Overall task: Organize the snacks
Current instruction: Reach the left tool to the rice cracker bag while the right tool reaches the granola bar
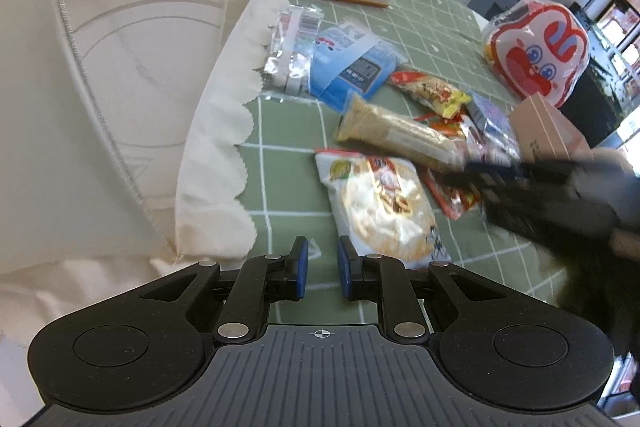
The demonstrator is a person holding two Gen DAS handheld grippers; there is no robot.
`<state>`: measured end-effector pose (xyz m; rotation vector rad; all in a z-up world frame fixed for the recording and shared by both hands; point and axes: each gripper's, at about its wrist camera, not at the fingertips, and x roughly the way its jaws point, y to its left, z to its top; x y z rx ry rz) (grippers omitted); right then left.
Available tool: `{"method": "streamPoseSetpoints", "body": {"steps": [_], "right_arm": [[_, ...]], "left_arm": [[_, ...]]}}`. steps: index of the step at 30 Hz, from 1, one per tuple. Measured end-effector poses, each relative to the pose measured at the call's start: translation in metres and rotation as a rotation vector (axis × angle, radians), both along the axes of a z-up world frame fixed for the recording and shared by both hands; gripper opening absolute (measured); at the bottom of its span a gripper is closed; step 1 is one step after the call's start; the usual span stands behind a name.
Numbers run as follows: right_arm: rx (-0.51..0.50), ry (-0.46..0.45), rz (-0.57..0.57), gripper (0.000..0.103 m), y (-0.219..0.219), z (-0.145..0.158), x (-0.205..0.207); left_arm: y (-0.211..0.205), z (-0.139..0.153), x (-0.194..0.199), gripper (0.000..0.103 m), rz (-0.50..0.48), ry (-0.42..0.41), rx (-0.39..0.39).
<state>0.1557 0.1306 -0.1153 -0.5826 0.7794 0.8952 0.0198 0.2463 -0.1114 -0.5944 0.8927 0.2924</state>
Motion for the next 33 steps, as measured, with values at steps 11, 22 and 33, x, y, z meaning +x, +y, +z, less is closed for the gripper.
{"method": "streamPoseSetpoints", "body": {"steps": [11, 22, 33], "right_arm": [[0.048, 0.02, -0.065, 0.02, -0.056, 0.007, -0.026], [0.115, 0.089, 0.076, 0.026, -0.014, 0.002, -0.049], [-0.097, -0.196, 0.345, 0.055, 0.044, -0.01, 0.001]], "left_arm": [[-0.003, -0.003, 0.024, 0.019, -0.035, -0.015, -0.009], [0.01, 0.017, 0.008, 0.019, -0.039, -0.043, 0.07], [0.0, 0.013, 0.003, 0.019, -0.057, -0.004, 0.066]]}}
